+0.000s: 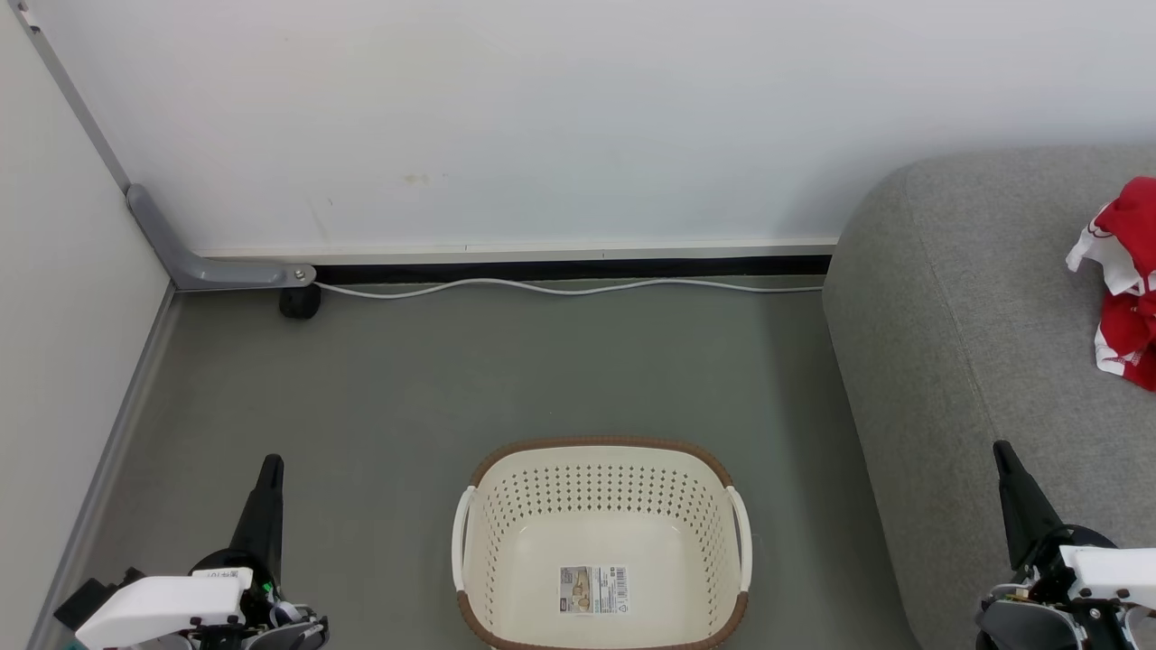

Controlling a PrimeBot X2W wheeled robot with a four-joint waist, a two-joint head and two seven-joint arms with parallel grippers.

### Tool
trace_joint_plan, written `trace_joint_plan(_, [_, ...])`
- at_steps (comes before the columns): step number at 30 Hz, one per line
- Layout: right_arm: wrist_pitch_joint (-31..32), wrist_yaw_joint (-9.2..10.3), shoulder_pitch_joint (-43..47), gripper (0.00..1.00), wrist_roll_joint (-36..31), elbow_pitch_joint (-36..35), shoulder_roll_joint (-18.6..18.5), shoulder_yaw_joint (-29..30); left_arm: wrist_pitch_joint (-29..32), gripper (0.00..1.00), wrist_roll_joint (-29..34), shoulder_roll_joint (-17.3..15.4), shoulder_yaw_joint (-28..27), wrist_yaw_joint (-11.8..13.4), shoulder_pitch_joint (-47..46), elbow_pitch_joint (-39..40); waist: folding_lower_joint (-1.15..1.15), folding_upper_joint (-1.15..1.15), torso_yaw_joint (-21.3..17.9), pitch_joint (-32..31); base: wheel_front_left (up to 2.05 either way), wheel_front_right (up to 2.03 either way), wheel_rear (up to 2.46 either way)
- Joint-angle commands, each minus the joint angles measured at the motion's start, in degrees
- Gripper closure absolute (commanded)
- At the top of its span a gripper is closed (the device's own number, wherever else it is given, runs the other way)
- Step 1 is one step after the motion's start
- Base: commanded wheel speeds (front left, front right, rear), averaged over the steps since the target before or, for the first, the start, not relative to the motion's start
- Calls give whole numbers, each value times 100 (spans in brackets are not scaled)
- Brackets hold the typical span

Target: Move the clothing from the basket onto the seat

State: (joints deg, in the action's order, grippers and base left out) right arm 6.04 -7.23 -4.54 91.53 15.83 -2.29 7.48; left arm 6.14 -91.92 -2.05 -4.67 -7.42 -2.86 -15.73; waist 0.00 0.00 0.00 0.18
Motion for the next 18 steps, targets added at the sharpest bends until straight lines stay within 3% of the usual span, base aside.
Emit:
trace_joint_plan(1, [46, -25, -164, 100, 62, -180, -59, -94, 37, 100, -23, -83, -187, -7, -333, 167, 0, 0, 0, 0, 0, 0, 0])
trace_joint_plan(18, [46, -25, -164, 100, 63, -180, -59, -95, 36, 100, -24, -83, -186, -7, -333, 168, 0, 0, 0, 0, 0, 0, 0])
